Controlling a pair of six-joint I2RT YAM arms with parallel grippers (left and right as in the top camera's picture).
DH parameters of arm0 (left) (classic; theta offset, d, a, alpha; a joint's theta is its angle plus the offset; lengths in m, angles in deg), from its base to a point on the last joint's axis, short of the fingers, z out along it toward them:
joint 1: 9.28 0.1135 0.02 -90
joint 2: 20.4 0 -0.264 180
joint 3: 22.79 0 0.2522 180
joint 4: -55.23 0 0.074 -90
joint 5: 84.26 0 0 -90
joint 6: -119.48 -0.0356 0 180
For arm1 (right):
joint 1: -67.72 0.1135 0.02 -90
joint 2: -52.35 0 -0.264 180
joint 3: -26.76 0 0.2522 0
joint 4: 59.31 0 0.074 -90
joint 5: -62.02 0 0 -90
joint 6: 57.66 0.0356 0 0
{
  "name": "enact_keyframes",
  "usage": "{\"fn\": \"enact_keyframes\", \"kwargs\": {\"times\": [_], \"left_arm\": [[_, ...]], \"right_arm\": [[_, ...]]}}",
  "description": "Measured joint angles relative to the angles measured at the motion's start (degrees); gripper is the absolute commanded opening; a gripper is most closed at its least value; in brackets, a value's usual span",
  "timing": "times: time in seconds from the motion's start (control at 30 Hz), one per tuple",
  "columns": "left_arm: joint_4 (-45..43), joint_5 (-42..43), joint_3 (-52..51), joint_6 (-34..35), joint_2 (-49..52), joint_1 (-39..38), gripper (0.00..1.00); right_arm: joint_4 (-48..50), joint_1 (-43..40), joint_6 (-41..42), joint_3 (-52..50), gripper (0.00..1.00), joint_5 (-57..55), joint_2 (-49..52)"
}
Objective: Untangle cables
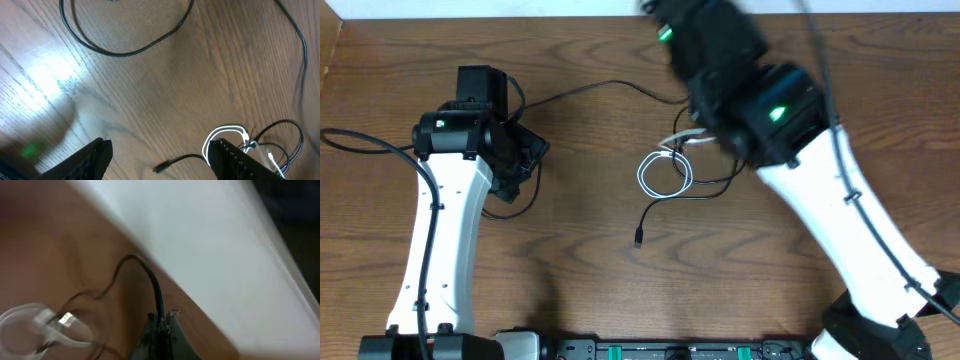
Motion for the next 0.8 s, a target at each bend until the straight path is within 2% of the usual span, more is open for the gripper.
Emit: {"fn": "enact_keyframes", "kwargs": {"times": [0.13,0.33,0.53,0.7,0.8], "left_arm": [[-0.37,2.03,0.0,-3.54,0.0,0.0,0.67],[-2.71,11.02,0.0,-12.61,0.0,-0.2,0.67],[-2.8,14.8,0.0,-18.56,0.0,-0.81,0.67],[-5.33,17.81,0.0,-20.96,0.0,-2.91,0.67],[-6.45,18.53,0.0,-20.61,0.0,-4.46,0.67]], "right_arm": [[2.64,4.02,-4.92,-0.07,0.01,6.93,0.13],[10.62,3.17,5.95,-0.07,0.01,7.21,0.11],[16.48,0.5,16.79,-0.09,0.01,8.92,-1.68],[19.04,-4.74,19.52,-0.09,0.01,26.16,-7.19],[19.58,-5.99,24.06,-0.07,0.01,31.26,-10.16]]}}
